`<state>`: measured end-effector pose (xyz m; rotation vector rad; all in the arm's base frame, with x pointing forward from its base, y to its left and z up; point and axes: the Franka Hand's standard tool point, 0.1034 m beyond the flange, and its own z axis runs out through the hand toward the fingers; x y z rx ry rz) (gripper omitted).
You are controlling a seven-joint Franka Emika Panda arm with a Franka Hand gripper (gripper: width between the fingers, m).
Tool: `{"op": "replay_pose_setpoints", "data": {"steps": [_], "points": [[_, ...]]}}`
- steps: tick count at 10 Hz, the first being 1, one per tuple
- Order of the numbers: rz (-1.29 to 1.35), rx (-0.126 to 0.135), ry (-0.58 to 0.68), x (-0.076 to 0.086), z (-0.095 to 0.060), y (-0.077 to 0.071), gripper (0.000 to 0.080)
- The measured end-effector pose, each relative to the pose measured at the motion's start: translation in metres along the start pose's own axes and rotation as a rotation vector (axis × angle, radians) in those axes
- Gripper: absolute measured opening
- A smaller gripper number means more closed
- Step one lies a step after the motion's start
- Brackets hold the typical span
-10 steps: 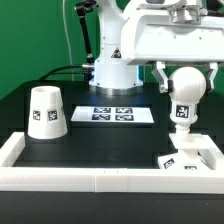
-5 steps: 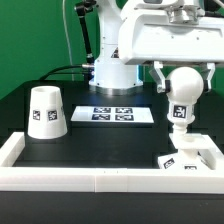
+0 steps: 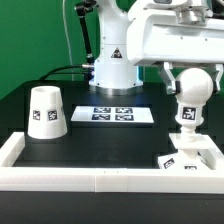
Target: Assemble lamp
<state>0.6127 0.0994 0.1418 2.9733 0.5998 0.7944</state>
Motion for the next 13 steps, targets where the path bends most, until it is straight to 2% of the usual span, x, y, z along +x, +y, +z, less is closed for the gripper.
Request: {"op": "replay_pose_setpoints", "data": {"steps": [4, 8, 12, 13], "points": [[-0.011, 0.011, -0.018, -0.012, 0.006, -0.011, 0.0579], [-0.012, -0.005, 0.011, -0.018, 0.017, -0.008, 0.0579], [-0.007, -0.014, 0.022, -0.019, 0.017, -0.002, 0.0579], [-0.003, -0.016, 0.021, -0.019, 0.017, 0.001, 0.0671]]}}
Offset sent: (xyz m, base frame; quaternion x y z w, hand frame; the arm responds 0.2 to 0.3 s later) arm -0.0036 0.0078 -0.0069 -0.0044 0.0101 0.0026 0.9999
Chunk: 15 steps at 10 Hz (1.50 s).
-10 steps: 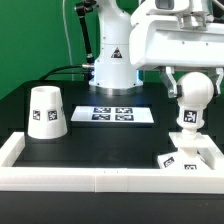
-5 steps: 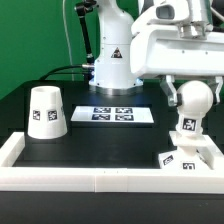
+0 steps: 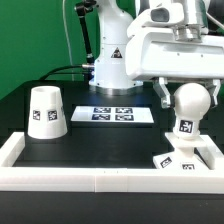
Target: Assemble lamp
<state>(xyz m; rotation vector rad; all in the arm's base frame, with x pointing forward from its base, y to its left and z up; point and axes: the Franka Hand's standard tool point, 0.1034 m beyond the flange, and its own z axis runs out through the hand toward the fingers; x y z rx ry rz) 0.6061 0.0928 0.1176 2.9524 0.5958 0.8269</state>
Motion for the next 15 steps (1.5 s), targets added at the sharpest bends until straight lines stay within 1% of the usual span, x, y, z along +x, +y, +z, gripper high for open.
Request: {"op": "replay_pose_setpoints", "data": {"steps": [1, 3, 8, 9, 10, 11, 12, 13, 14, 15], "points": [[0.003, -0.002, -0.001, 0.000, 0.000, 0.002, 0.0691], [0.006, -0.004, 0.001, 0.001, -0.003, 0.005, 0.0698], [0.017, -0.007, -0.002, 0.012, -0.019, 0.016, 0.0699], [0.019, 0.001, -0.022, 0.014, -0.019, 0.016, 0.0699], [0.020, 0.001, -0.023, 0.013, -0.018, 0.016, 0.0699], [0.024, 0.008, -0.040, 0.010, -0.016, 0.014, 0.0699], [0.040, 0.058, -0.164, 0.004, -0.013, 0.003, 0.0699], [0.048, 0.079, -0.220, 0.007, -0.012, -0.001, 0.0699], [0.048, 0.098, -0.269, 0.005, -0.011, -0.004, 0.0699], [0.055, 0.124, -0.350, 0.002, -0.010, -0.007, 0.0699]]}}
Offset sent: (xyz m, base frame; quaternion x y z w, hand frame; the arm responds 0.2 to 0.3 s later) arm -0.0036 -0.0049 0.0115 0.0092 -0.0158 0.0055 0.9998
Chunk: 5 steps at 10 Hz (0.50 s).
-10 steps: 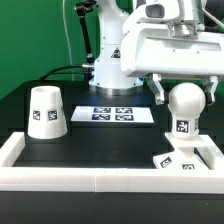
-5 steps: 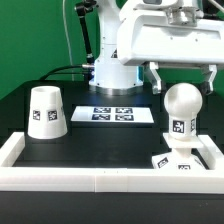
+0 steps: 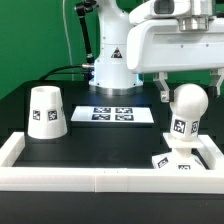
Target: Assemble lamp
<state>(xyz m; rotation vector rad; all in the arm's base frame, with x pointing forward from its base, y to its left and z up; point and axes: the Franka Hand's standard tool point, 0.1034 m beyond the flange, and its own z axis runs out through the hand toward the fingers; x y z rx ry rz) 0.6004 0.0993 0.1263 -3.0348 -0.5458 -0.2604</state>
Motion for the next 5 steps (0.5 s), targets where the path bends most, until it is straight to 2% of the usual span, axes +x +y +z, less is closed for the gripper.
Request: {"op": "replay_pose_setpoints", "data": {"steps": [1, 5], "points": [[-0.007, 0.013, -0.056, 0.0019, 0.0006, 0.0002, 0.0699], [-0.032, 0.011, -0.056, 0.0044, 0.0082, 0.0101, 0.0699]]}}
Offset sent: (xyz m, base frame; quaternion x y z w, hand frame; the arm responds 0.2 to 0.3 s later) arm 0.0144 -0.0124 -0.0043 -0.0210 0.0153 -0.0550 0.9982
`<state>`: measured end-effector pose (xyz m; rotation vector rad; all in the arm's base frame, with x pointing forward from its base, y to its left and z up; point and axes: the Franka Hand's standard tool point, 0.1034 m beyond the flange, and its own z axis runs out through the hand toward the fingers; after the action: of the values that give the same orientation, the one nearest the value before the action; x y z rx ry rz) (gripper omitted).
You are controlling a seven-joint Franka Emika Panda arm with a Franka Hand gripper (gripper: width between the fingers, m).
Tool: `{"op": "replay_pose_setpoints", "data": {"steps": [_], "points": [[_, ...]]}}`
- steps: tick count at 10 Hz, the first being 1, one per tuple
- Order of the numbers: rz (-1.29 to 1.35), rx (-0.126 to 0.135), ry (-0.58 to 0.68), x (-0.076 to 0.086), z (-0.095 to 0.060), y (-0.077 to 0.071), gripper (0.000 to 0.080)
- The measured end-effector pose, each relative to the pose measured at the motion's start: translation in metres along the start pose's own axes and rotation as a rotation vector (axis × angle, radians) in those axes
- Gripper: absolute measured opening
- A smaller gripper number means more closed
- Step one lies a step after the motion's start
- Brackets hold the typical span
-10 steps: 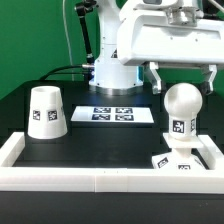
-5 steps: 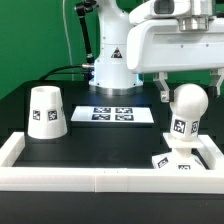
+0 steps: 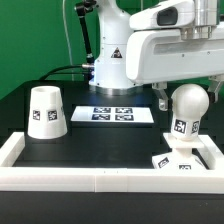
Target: Assemble lamp
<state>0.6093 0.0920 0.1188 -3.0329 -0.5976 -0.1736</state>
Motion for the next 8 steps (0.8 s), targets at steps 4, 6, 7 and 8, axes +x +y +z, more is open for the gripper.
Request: {"op": "replay_pose_setpoints", "data": {"steps": [4, 6, 7, 8], "points": [[0.006, 0.003, -0.009, -0.0036, 0.0046, -0.0005, 0.0571], [0.027, 0.003, -0.009, -0.0036, 0.0047, -0.0006, 0.0576], [0.026, 0.003, -0.009, -0.0036, 0.0047, -0.0006, 0.0576], [0.085, 0.006, -0.008, -0.0034, 0.0047, -0.0012, 0.0576]]}}
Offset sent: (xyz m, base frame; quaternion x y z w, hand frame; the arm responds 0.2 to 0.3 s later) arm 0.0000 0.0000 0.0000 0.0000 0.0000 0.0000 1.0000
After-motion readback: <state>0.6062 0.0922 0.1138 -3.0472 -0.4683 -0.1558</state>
